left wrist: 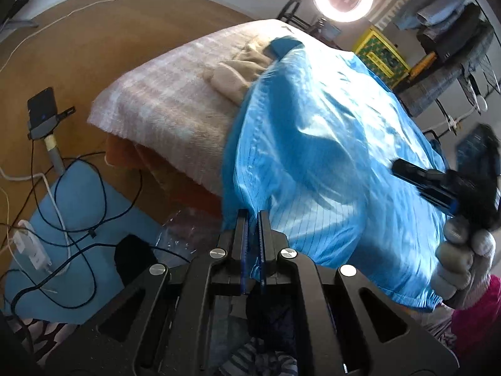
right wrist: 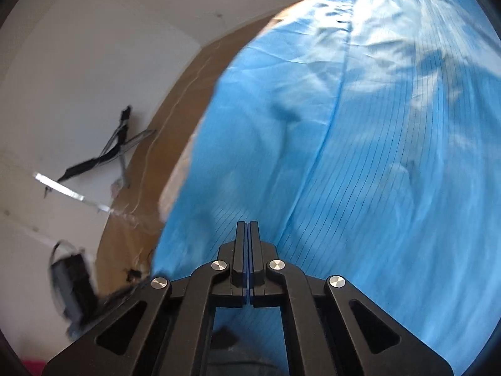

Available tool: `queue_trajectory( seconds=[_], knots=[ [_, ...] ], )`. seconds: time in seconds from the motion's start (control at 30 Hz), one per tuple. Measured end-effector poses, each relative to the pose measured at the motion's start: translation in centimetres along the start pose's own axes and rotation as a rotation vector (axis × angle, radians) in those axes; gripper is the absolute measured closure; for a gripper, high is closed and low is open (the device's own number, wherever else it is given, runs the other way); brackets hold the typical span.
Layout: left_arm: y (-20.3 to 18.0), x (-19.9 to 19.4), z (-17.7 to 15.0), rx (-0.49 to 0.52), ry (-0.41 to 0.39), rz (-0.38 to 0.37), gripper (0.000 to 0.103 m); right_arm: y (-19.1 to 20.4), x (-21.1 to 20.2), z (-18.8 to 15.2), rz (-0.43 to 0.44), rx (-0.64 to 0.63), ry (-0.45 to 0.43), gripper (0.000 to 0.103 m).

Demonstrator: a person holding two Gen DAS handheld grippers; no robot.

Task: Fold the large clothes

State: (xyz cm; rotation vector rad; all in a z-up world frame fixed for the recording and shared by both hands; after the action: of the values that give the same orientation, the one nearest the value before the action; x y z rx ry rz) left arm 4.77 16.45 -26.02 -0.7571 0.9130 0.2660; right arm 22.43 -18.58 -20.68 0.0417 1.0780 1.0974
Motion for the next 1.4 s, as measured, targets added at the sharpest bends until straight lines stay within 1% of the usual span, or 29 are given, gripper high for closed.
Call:
queue_trajectory(
  seconds=[0.07, 0.1, 0.13, 0.17, 0.2, 0.23, 0.3, 0.4, 0.43, 0.53, 0.63, 0.67, 0.73, 0.77, 0.8, 0.83, 0.9, 0.97, 1.0, 1.03, 1.07, 1.1, 1.13, 1.17, 1.23, 1.3, 1.33, 1.4],
  knots=[
    [0.3, 0.2, 0.1, -0.018, 0.008, -0.008, 0.100, -1.0, -1.1, 0.9, -0.045, -0.012, -0.026, 0.103],
    [0.2, 0.3, 0.1, -0.017, 0.010, -0.008, 0.100, -1.9, -1.3, 1.5, -0.054, 0.007, -0.032, 0.096],
    [0.1, 0.3, 0.1, -0.010, 0.010, -0.007, 0.100, -3.4, -1.5, 2.4, -0.065, 0.060, -0.047, 0.088],
    [-0.1, 0.3, 0.1, -0.002, 0.008, -0.007, 0.100, -4.4, -1.5, 3.3, -0.080, 0.100, -0.068, 0.067],
    [-0.2, 0.3, 0.0, 0.004, 0.006, -0.006, 0.100, -5.3, -1.4, 4.0, -0.097, 0.130, -0.087, 0.053],
    [-0.2, 0.3, 0.1, 0.005, 0.005, -0.007, 0.100, -6.9, -1.5, 4.7, -0.117, 0.163, -0.098, 0.053],
    [0.0, 0.3, 0.2, -0.006, 0.006, -0.012, 0.100, -9.7, -0.5, 6.4, -0.130, 0.245, -0.101, 0.053],
    [0.5, 0.5, 0.4, -0.027, 0.010, -0.014, 0.100, -12.4, 0.9, 7.5, -0.083, 0.341, -0.110, 0.053],
    [0.6, 0.6, 0.4, -0.034, 0.013, -0.017, 0.100, -13.0, 1.4, 8.3, -0.050, 0.371, -0.131, 0.053],
    [0.4, 0.7, 0.6, -0.040, 0.017, -0.024, 0.100, -13.6, 2.7, 10.1, -0.030, 0.382, -0.145, 0.053],
    [0.1, 0.8, 0.6, -0.034, 0.020, -0.033, 0.100, -13.6, 4.0, 12.0, -0.038, 0.353, -0.156, 0.053],
    [-0.1, 0.7, 0.6, -0.028, 0.017, -0.034, 0.100, -13.6, 4.3, 12.3, -0.040, 0.350, -0.153, 0.058],
    [-0.3, 0.7, 0.8, -0.022, 0.012, -0.035, 0.100, -13.9, 5.5, 13.0, -0.036, 0.352, -0.124, 0.090],
    [-0.3, 0.6, 0.8, -0.023, 0.008, -0.035, 0.100, -13.9, 5.6, 13.0, -0.053, 0.354, -0.111, 0.101],
    [-0.3, 0.5, 0.8, -0.024, 0.006, -0.037, 0.100, -14.0, 5.3, 12.8, -0.080, 0.352, -0.118, 0.102],
    [-0.3, 0.5, 0.9, -0.024, 0.004, -0.037, 0.100, -13.7, 4.7, 12.5, -0.093, 0.348, -0.147, 0.103],
    [-0.1, 0.5, 0.9, -0.025, 0.002, -0.034, 0.100, -13.2, 3.5, 11.6, -0.084, 0.350, -0.175, 0.103],
    [0.3, 0.6, 1.0, -0.036, 0.005, -0.033, 0.100, -11.3, 2.3, 10.5, -0.075, 0.308, -0.192, 0.103],
    [0.5, 0.6, 1.0, -0.039, 0.005, -0.032, 0.100, -11.1, 2.0, 10.2, -0.077, 0.293, -0.196, 0.103],
    [0.7, 0.6, 1.1, -0.043, 0.007, -0.031, 0.100, -10.6, 2.1, 9.4, -0.108, 0.268, -0.178, 0.103],
    [0.8, 0.7, 1.0, -0.045, 0.008, -0.029, 0.100, -10.5, 2.3, 8.8, -0.140, 0.275, -0.160, 0.103],
    [0.8, 0.7, 1.0, -0.046, 0.008, -0.028, 0.100, -10.6, 2.9, 8.9, -0.141, 0.291, -0.155, 0.103],
    [0.9, 0.6, 1.0, -0.047, 0.007, -0.027, 0.100, -10.4, 3.2, 8.1, -0.105, 0.329, -0.157, 0.103],
    [0.9, 0.5, 1.1, -0.048, 0.004, -0.025, 0.100, -10.2, 3.8, 7.8, -0.097, 0.337, -0.144, 0.103],
    [1.0, 0.4, 1.2, -0.051, -0.001, -0.024, 0.100, -9.4, 4.6, 7.4, -0.107, 0.326, -0.123, 0.103],
    [1.0, 0.2, 1.3, -0.055, -0.003, -0.030, 0.100, -8.3, 4.9, 6.5, -0.077, 0.331, -0.102, 0.103],
    [1.0, 0.2, 1.3, -0.054, -0.002, -0.032, 0.100, -7.7, 4.8, 6.5, -0.091, 0.301, -0.093, 0.103],
    [1.1, 0.2, 1.3, -0.062, 0.008, -0.052, 0.100, -7.8, 4.0, 7.3, -0.142, 0.265, -0.115, 0.103]
  ],
)
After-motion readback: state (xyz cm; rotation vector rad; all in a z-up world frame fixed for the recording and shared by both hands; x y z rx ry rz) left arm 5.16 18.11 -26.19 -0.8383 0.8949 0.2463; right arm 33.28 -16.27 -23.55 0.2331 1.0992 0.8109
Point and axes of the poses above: each gripper's, at about its wrist camera, not at the fingertips, and x roughly the way its jaws point, y to its left, z to its top, the point moved 2 cm from there along x, roughly the way its jaws point, and after that the axes turned 8 degrees about -x, right-handed, at the moved point
